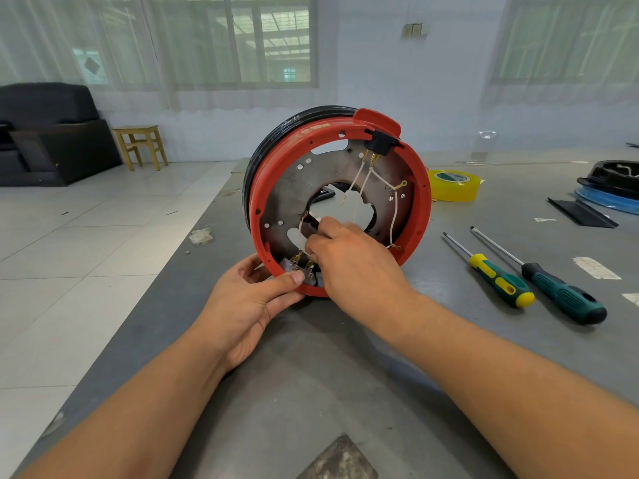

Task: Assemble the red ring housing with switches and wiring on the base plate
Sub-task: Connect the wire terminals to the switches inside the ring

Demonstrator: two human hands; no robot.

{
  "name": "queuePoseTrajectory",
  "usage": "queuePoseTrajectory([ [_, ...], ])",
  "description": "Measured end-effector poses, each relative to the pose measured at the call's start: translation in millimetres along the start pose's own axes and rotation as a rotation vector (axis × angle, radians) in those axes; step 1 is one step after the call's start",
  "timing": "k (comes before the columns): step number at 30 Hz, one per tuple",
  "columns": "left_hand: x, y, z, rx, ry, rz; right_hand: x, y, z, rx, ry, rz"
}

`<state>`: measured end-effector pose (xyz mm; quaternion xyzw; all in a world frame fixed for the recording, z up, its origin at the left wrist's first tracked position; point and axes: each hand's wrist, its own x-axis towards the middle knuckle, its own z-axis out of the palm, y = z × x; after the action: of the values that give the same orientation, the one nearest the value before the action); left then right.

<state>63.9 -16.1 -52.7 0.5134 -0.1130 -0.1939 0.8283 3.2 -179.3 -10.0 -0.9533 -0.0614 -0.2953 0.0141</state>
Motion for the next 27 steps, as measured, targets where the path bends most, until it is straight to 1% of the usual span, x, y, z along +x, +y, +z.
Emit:
queuePoseTrajectory([
  [10, -0.9, 0.3, 0.9, -0.001, 0.011, -0.003, 1.8, 2.3, 1.6, -0.018, 0.016, 0.02],
  [27, -1.1, -0.1, -1.6, 0.006, -0.005, 0.0, 4.0, 3.0, 1.9, 0.082, -0.01, 0.066],
])
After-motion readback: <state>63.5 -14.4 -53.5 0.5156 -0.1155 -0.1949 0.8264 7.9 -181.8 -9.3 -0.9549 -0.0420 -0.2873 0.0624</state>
